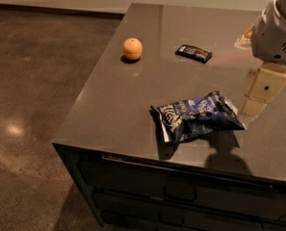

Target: Move blue chip bag near orange

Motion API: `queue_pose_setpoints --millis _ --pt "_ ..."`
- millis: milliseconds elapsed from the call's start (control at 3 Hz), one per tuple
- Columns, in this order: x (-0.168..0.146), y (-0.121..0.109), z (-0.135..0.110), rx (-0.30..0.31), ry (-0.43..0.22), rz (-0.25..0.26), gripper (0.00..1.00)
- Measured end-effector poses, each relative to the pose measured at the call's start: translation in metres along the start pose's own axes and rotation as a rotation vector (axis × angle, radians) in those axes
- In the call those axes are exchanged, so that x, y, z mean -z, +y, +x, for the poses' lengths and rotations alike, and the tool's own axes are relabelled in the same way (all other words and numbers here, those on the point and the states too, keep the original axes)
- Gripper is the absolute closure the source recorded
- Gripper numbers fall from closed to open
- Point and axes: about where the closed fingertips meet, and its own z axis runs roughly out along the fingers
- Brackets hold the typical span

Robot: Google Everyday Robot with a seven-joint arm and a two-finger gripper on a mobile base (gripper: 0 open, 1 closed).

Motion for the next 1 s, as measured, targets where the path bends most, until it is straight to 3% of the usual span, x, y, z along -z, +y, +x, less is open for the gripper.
queue_pose_setpoints --millis 333,1000 --pt "0.000 0.000 0.000 0.000 -0.001 0.001 0.00" --pt "-0.046 0.003 0.000 0.012 -0.001 -0.053 0.00"
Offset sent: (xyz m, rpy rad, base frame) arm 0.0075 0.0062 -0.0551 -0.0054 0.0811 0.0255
